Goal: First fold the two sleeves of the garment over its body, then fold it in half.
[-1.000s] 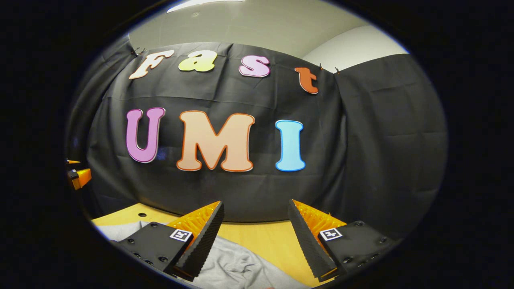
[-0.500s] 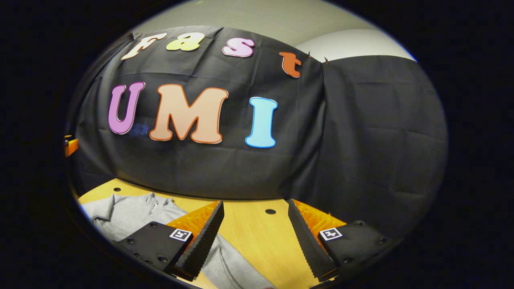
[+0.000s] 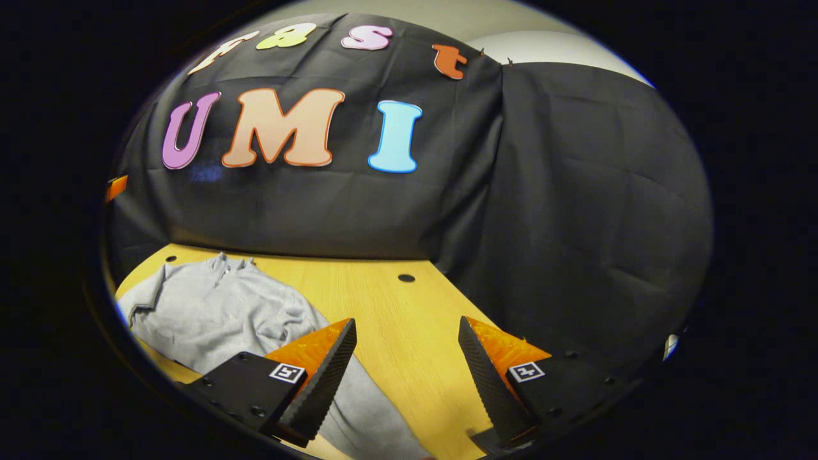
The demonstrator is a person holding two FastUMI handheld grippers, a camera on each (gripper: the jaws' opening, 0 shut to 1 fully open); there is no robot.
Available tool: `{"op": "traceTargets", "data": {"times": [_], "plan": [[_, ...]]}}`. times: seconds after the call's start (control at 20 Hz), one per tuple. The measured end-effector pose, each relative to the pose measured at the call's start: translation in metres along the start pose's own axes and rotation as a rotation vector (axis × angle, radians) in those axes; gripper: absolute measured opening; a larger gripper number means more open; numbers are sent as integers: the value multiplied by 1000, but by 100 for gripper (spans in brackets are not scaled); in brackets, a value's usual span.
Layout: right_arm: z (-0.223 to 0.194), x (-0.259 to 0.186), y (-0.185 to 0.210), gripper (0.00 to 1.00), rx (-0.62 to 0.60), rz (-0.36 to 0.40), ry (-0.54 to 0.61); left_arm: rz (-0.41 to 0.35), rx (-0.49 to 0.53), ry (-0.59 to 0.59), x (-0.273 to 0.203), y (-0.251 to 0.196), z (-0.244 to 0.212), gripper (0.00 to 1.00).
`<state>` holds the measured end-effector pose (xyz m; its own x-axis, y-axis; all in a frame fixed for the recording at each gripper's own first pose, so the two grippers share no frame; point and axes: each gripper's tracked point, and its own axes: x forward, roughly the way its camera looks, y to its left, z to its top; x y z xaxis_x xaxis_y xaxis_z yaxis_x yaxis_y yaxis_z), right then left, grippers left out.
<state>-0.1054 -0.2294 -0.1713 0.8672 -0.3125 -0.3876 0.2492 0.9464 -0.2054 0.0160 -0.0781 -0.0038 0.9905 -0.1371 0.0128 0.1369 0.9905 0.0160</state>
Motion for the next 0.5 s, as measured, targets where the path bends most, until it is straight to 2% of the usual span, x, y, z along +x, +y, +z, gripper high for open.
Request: {"op": "traceTargets", "data": {"times": [0.3,0.5], "plan": [[-80,-15,-17,100,6,5,185,-14,-2,5,3,-11,-1,93],[-130,-30,-13,100,27,45,316,-14,-7,15,4,-15,-6,93]]}}
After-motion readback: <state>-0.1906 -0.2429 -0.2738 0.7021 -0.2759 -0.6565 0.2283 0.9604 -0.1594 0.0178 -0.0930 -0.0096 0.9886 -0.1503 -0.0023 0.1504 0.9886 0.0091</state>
